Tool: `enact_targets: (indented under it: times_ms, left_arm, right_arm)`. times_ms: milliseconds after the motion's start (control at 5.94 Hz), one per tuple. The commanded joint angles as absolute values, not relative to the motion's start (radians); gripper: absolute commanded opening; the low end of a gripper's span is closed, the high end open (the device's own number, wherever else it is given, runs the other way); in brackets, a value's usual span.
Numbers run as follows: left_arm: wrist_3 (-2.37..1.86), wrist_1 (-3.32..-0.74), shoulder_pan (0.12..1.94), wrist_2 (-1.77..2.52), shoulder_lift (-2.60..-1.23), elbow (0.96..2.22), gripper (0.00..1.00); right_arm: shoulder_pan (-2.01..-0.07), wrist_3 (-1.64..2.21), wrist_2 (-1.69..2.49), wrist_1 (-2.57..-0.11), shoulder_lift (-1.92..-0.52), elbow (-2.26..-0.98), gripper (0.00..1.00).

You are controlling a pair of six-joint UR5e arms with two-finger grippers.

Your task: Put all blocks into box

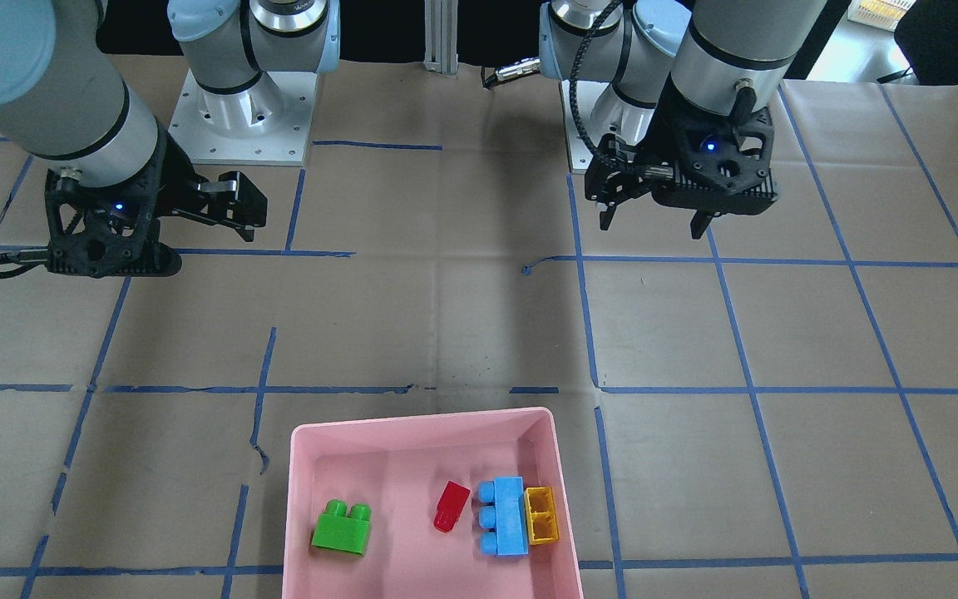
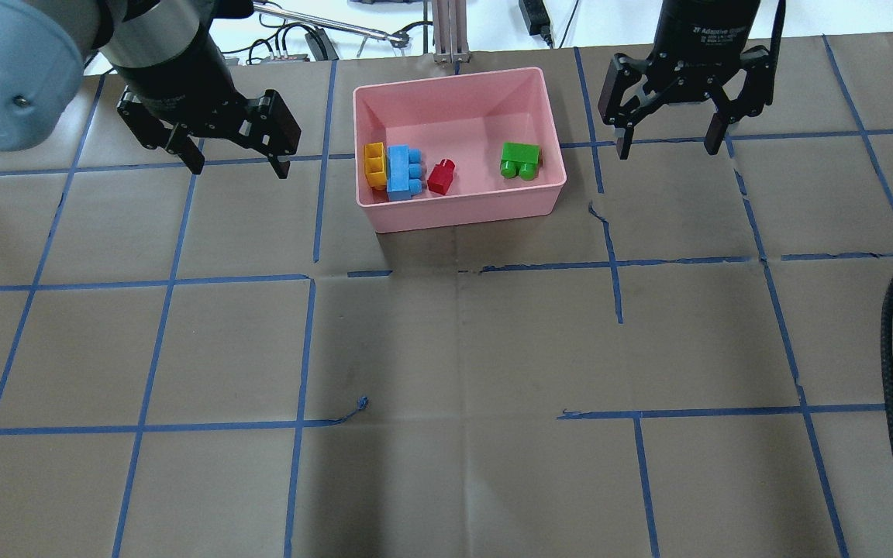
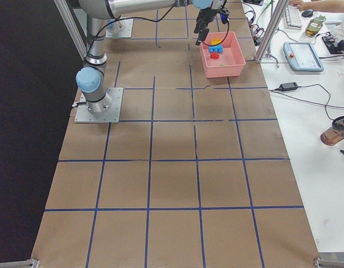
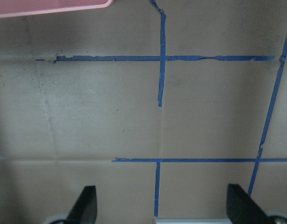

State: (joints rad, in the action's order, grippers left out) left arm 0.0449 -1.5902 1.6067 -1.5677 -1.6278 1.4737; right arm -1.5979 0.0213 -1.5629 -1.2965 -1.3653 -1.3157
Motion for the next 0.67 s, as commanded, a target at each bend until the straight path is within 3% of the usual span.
enact_targets:
  times_ms: [0, 505]
  left_arm:
    - [0.037, -1.595, 1.572, -1.554, -1.608, 1.482, 0.99]
    - [0.054, -1.586, 1.572, -1.545, -1.605, 1.5, 0.99]
  right_arm:
    - [-1.598, 0.025, -1.565, -1.46, -1.425, -1.419, 1.0]
    - [-1.598, 0.026, -1.563, -1.459, -1.424, -1.405, 1.0]
